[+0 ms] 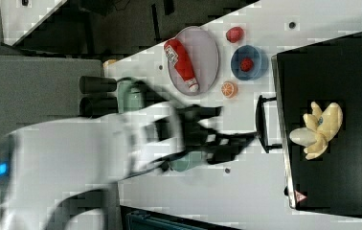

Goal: Pick banana from table and place on oven.

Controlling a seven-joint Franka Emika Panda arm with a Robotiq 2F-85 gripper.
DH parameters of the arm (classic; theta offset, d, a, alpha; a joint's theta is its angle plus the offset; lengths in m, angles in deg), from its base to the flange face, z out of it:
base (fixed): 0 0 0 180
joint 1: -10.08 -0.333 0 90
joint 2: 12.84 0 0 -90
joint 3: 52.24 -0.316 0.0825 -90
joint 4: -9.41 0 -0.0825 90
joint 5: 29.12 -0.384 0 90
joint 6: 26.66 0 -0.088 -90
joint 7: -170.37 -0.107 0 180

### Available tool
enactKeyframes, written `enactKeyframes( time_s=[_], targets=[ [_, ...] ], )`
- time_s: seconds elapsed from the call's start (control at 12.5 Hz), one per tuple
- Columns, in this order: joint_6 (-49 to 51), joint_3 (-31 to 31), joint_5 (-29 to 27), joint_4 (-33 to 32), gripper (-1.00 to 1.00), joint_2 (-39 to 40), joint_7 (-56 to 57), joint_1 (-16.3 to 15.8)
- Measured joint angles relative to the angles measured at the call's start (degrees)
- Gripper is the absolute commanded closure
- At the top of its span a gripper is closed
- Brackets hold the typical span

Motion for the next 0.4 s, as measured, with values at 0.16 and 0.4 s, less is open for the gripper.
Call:
enactKeyframes(
  time_s=[0.16, 0.4],
  targets=[
    [8.5, -5.6, 0.7, 0.8, -1.00, -6.7, -8.3, 0.0],
    [15.2, -18.9, -0.2, 4.1, -1.00, -11.3, -27.2, -1.0]
  ],
)
